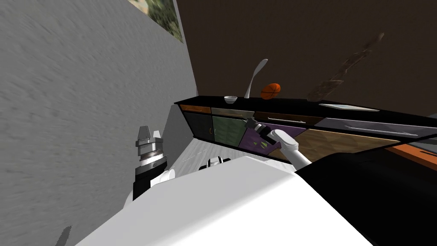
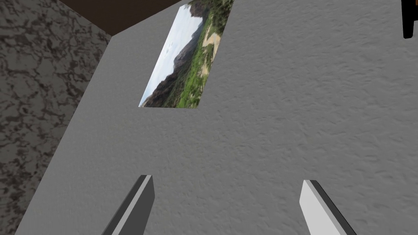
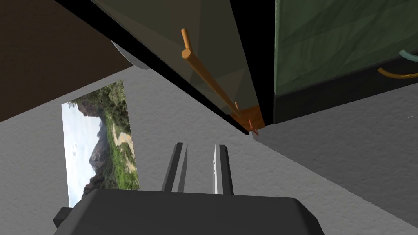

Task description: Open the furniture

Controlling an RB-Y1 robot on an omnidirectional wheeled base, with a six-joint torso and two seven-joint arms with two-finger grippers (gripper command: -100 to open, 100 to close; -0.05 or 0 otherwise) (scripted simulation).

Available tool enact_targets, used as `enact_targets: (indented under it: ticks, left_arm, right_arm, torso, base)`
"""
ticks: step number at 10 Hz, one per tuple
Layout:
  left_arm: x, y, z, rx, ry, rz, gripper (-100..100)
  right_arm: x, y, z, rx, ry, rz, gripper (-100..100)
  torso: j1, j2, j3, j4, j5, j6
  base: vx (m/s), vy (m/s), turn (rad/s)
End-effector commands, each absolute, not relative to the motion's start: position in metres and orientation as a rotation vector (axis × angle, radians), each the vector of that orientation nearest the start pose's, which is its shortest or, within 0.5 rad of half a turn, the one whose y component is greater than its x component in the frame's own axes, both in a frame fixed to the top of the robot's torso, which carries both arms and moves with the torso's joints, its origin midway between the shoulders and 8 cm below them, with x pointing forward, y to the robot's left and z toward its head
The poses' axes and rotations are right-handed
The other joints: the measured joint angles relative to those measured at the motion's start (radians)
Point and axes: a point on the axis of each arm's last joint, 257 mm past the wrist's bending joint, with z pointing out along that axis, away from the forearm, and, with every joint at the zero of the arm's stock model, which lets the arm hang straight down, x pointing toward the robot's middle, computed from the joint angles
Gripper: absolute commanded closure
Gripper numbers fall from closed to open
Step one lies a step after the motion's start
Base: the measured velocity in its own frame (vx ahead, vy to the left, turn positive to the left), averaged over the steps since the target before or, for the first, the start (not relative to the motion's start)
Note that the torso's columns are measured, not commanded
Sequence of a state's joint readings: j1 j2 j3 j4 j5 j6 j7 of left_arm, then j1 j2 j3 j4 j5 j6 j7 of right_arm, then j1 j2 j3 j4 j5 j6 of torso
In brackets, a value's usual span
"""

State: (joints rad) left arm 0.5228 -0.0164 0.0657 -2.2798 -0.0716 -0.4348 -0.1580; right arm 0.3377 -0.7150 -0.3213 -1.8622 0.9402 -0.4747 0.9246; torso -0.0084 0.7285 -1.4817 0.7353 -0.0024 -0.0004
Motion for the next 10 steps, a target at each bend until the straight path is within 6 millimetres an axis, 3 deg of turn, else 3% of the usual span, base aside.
enact_targets:
  ticks: [1,4,5,10]
  left_arm:
    - [0.3493,0.3013,0.0045,-0.622,0.735,-1.014,0]
    - [0.3493,0.3012,0.0046,-0.622,0.735,-1.015,0]
    - [0.3493,0.3012,0.0046,-0.622,0.735,-1.015,0]
    - [0.3494,0.3011,0.0047,-0.622,0.735,-1.015,0]
  right_arm:
    - [0.4405,-0.3906,-0.1024,-1.031,1.191,-0.639,-100]
    - [0.4413,-0.3916,-0.1023,-1.031,1.191,-0.641,-100]
    - [0.4413,-0.3916,-0.1023,-1.031,1.191,-0.641,100]
    - [0.4376,-0.3843,-0.1019,-1.038,1.186,-0.623,100]
  torso:
    - [0.0,0.0,0.0,0.0,0.0,0.0]
    - [0.013,0.014,0.008,0.004,0.004,0.001]
    - [0.013,0.017,0.01,0.005,0.004,0.001]
    - [0.008,0.011,0.007,0.004,0.003,0.001]
  base:
    - [0.147,-0.103,0.027]
    - [0.085,-0.049,0.019]
    - [0.012,-0.005,0.002]
    - [-0.13,0.078,-0.036]
